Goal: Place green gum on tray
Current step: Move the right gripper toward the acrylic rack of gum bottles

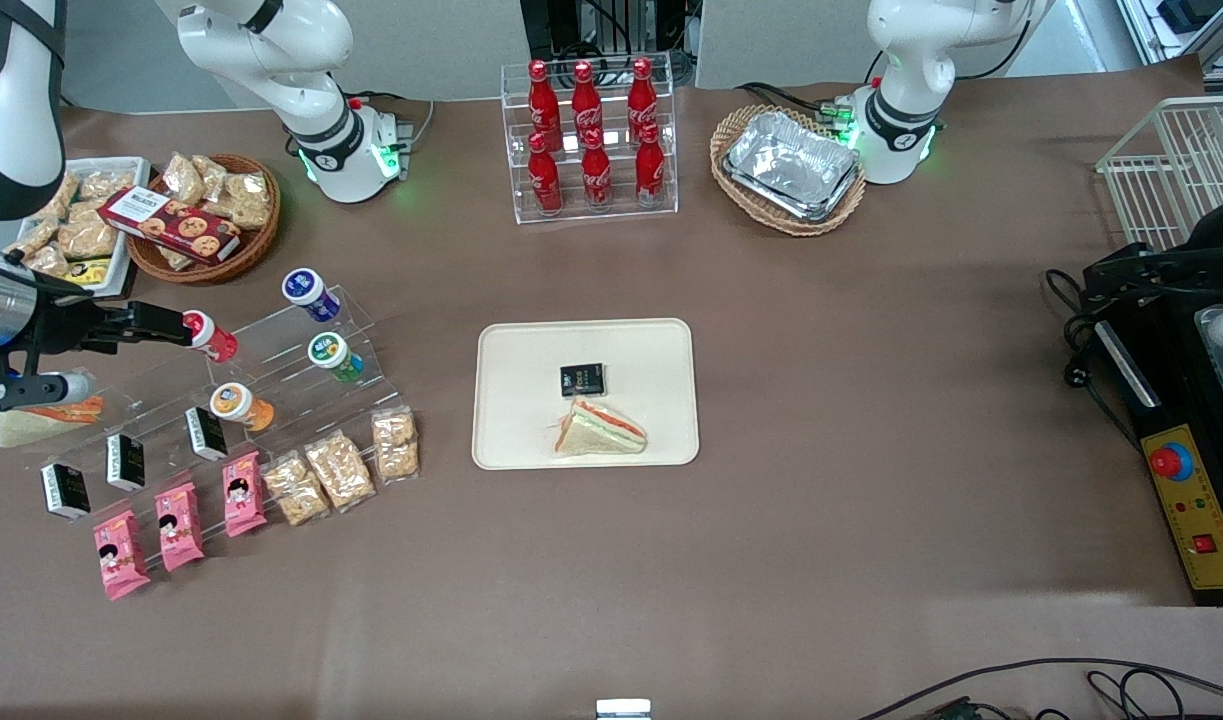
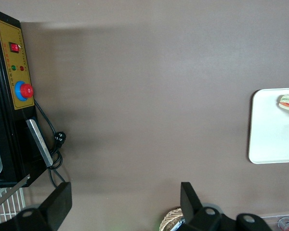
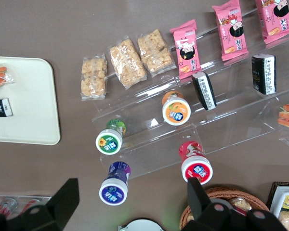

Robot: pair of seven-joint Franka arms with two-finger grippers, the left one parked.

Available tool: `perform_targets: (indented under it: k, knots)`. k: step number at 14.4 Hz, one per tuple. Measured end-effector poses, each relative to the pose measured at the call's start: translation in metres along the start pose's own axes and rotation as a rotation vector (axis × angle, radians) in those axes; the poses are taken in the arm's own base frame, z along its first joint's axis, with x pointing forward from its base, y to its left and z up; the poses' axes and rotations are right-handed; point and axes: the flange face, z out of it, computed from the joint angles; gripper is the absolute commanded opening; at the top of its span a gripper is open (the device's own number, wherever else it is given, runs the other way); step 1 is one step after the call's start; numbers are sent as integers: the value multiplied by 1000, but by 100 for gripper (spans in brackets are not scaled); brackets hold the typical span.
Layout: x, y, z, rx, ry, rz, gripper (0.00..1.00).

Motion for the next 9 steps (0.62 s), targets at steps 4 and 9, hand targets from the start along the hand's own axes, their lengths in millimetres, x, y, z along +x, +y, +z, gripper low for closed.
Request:
perform_targets:
  k: [4, 9]
  knots:
    - [1, 1, 1, 0, -2, 2, 100]
    - [3, 3, 5, 0, -9, 5, 100]
